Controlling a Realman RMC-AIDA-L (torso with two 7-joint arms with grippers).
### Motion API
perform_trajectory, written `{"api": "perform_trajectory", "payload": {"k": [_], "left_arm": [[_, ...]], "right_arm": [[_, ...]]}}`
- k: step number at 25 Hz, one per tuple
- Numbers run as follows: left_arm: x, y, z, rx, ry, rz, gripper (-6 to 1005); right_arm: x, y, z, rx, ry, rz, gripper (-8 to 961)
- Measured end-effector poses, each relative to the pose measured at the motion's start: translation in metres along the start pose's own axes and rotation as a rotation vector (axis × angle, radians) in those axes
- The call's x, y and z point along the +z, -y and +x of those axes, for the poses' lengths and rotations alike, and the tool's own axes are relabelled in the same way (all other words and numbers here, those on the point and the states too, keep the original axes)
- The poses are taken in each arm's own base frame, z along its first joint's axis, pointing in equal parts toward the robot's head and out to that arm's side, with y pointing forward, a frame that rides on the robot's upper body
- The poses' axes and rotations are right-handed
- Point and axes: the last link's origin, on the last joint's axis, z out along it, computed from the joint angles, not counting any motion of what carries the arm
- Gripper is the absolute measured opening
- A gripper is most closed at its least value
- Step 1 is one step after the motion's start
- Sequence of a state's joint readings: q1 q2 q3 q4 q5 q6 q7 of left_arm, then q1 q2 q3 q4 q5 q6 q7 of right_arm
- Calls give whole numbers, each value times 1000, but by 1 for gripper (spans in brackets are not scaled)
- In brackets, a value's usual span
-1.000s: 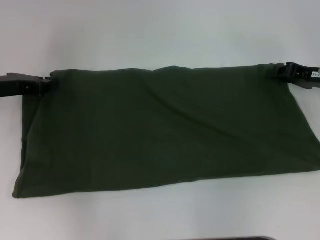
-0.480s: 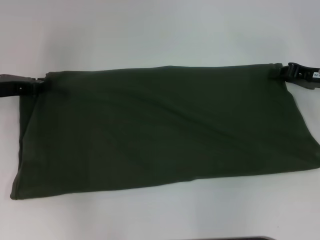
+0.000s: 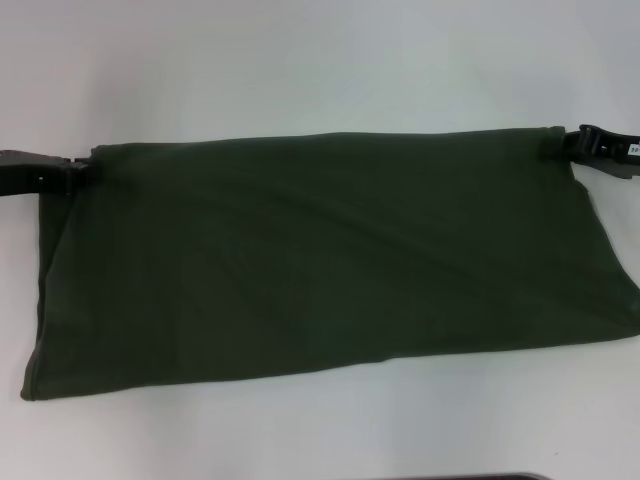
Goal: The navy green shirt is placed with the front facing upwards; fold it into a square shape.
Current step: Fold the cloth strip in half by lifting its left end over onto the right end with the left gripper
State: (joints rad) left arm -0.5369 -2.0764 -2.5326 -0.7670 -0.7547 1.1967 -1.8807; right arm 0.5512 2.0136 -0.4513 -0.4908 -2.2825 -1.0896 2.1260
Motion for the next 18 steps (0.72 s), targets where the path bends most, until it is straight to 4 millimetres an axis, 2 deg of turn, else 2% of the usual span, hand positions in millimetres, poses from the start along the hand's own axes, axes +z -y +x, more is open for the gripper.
{"api": "perform_trajectory", "payload": {"k": [14, 18], "left_arm": [[0, -1, 2, -7, -14, -4, 58], [-1, -3, 1, -8, -10, -18, 61]], "right_arm": [[-3, 1, -2, -8, 14, 2, 49], [-4, 2, -3, -15, 27, -8, 280]]}}
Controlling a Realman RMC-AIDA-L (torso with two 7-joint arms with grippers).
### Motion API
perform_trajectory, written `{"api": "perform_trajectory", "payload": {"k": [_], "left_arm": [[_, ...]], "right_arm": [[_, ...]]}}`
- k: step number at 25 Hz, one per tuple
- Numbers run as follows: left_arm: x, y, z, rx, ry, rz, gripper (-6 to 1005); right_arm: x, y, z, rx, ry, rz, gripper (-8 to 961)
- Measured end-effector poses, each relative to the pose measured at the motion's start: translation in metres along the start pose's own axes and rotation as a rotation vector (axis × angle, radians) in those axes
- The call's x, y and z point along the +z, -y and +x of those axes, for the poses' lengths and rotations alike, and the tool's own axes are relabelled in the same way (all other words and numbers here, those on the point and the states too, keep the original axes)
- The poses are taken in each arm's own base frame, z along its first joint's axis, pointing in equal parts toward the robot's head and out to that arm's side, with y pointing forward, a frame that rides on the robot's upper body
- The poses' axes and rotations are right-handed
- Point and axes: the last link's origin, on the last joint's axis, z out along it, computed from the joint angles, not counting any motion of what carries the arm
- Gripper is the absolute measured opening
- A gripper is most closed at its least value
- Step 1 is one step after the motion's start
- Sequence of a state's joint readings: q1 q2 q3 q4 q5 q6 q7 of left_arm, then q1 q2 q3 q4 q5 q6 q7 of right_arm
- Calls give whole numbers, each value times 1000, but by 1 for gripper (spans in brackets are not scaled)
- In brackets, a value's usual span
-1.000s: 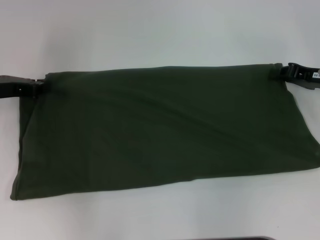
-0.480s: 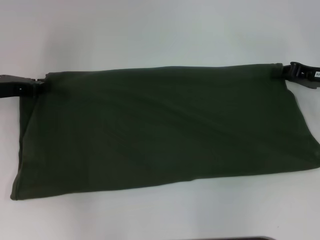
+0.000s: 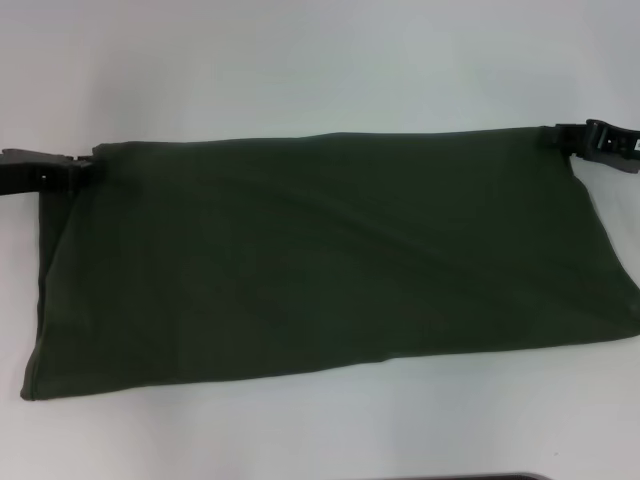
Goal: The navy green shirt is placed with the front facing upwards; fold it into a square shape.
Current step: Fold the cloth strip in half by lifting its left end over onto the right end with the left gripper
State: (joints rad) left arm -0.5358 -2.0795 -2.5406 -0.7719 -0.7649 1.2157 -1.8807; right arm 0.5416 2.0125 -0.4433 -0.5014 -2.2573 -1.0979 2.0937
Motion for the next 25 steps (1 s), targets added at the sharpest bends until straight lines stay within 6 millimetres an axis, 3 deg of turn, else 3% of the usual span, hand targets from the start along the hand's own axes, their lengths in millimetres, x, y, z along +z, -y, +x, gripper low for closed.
{"api": "perform_trajectory", "payload": {"k": [4, 6, 15, 18, 23, 25], "left_arm": [[-2, -3, -1, 6, 13, -24, 63], [-5, -3, -2, 11, 12, -24, 203], [-20, 6, 3, -15, -33, 26, 379], [-25, 8, 6, -31, -47, 40, 438], [-33, 5, 6, -66, -48, 7, 674], [-39, 2, 5, -88, -56, -30, 691]], "right_arm": [[-3, -3, 0, -7, 19, -37, 453], [-4, -3, -1, -8, 25, -48, 482], [-17, -9, -9, -64, 73, -113, 613], [-21, -15, -11, -88, 91, -156, 718], [-29, -21, -17, -136, 103, -207, 824], [-30, -22, -19, -154, 108, -212, 848]]}}
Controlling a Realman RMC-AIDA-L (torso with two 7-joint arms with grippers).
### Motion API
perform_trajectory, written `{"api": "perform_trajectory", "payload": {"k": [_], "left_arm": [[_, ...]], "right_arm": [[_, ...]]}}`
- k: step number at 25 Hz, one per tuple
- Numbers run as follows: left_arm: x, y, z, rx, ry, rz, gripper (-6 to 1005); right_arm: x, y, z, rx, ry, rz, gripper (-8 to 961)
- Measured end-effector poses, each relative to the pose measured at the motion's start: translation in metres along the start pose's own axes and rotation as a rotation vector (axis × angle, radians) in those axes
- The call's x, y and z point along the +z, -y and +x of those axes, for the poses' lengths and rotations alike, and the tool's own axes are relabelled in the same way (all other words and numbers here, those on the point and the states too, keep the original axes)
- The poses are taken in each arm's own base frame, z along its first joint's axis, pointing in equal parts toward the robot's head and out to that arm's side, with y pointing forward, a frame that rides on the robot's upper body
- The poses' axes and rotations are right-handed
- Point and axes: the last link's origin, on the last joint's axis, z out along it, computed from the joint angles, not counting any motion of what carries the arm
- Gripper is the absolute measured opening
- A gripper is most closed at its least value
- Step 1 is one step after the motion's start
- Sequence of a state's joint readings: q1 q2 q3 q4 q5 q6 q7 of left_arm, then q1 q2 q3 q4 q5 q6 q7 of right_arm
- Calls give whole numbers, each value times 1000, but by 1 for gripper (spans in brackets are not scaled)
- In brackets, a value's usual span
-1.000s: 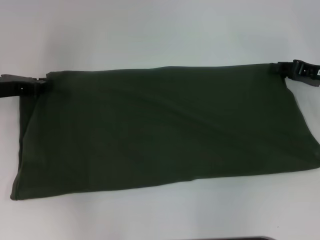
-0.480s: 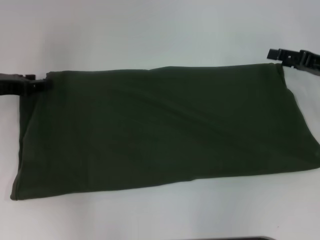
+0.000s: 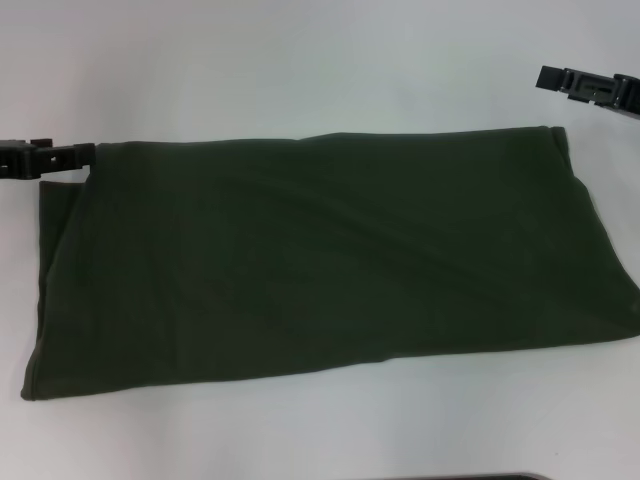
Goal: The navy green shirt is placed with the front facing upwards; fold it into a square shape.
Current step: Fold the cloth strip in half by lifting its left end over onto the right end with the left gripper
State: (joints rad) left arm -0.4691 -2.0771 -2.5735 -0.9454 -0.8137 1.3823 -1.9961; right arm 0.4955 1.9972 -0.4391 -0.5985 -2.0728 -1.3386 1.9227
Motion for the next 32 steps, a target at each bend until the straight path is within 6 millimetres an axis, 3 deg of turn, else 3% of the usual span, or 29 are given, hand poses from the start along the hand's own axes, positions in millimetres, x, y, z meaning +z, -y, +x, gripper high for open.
{"api": "perform_trajectory", "payload": {"k": [6, 14, 32], "left_arm": [[-7, -9, -7, -51, 15, -70, 766], [-11, -7, -28, -119, 76, -65, 908], [-28, 6, -48, -167, 123, -17, 907]], "right_arm": [[-4, -1, -5, -47, 1, -13, 927], [-10, 1, -11, -55, 1, -6, 926], [-14, 4, -15, -64, 7, 7, 924]]}}
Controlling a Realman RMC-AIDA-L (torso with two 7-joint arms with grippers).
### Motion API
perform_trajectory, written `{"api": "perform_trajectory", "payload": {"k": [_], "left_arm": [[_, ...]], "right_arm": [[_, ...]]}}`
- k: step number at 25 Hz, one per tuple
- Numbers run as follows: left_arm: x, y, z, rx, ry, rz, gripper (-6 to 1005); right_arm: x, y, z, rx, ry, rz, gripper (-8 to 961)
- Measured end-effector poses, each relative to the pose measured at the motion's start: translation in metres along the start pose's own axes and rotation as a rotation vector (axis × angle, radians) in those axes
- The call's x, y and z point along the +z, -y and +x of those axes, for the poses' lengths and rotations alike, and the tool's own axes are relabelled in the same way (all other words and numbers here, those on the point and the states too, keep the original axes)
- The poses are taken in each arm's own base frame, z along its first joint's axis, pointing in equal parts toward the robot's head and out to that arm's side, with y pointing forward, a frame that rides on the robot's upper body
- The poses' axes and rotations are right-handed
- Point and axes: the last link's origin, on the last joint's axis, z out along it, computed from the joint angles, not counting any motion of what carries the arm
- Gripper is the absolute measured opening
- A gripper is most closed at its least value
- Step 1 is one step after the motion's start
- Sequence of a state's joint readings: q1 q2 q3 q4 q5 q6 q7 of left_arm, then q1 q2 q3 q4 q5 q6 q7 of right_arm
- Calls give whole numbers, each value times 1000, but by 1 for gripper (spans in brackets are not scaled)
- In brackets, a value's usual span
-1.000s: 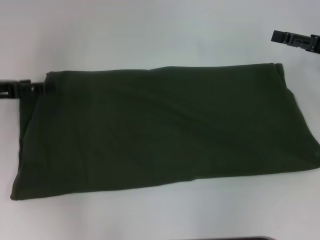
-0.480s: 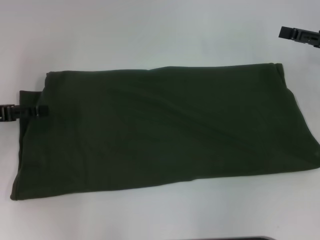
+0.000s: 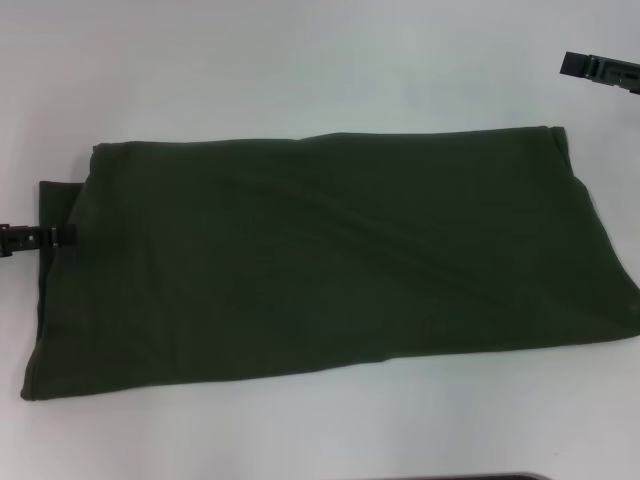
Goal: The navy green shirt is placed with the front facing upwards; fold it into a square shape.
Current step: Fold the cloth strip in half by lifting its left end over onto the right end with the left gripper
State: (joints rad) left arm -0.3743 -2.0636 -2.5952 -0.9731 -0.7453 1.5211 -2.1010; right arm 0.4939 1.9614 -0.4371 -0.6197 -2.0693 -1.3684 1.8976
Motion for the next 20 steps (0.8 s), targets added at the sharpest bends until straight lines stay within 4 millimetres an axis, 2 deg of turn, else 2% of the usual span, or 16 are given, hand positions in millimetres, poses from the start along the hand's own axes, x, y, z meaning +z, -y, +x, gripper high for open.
{"api": "perform_trajectory", "payload": {"k": [20], "left_arm": [[10, 3, 4, -4, 49, 35, 907]], "right_arm": [[-1, 1, 0, 12, 19, 4, 923]]}}
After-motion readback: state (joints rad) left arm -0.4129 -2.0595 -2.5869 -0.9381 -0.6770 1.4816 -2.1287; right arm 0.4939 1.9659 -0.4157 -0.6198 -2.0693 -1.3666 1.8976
